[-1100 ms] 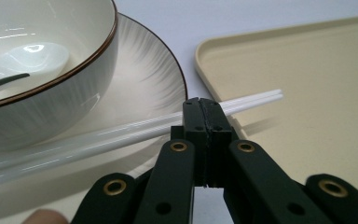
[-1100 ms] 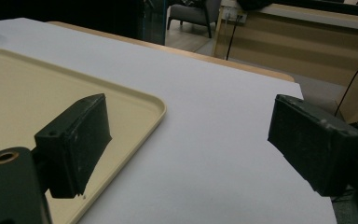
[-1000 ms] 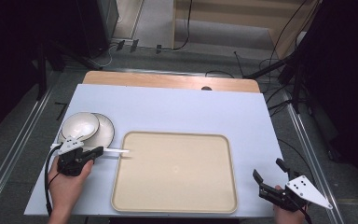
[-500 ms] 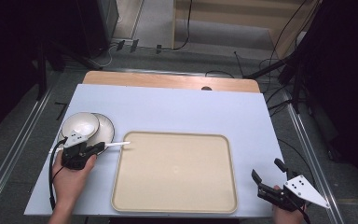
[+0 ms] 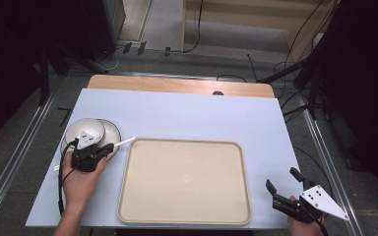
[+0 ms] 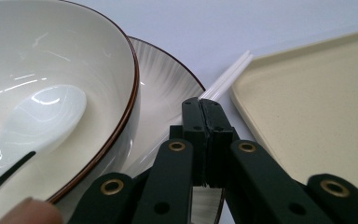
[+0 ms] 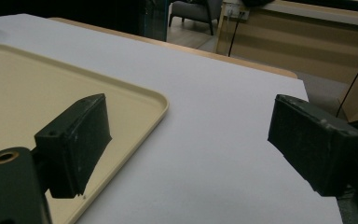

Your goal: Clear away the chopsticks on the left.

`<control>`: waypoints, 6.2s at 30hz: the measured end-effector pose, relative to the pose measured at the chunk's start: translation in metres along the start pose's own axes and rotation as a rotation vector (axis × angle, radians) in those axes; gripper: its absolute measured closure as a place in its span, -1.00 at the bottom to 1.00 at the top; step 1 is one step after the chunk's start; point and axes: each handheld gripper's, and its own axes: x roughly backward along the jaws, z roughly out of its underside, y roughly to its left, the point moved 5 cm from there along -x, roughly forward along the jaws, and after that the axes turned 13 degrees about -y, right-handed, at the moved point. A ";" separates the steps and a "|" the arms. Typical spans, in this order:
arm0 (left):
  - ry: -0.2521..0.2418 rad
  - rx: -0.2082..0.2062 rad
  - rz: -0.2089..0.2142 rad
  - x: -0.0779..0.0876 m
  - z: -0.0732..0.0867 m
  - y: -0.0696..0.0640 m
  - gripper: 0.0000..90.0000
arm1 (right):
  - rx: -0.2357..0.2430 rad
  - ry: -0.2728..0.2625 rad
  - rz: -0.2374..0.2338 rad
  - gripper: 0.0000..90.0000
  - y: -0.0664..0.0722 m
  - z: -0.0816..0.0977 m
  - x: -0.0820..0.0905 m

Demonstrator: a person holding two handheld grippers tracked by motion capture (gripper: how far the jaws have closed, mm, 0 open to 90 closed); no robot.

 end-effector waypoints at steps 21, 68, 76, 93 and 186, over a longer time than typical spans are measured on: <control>-0.024 -0.062 -0.036 -0.002 -0.002 -0.001 0.80 | 0.012 0.017 -0.033 -0.71 0.003 0.002 -0.001; 0.099 -0.017 0.006 0.063 0.012 0.043 0.78 | 0.037 0.022 -0.032 -0.71 0.000 0.003 -0.001; 0.106 -0.023 0.019 0.060 0.013 0.040 0.80 | 0.038 0.025 -0.034 -0.71 0.000 0.004 -0.001; 0.154 0.013 0.064 0.048 0.018 0.037 0.78 | 0.043 0.027 -0.038 -0.71 0.001 0.004 -0.002; 0.189 0.120 0.268 0.020 0.035 -0.110 0.89 | 0.047 0.017 -0.021 -0.71 -0.006 0.005 -0.004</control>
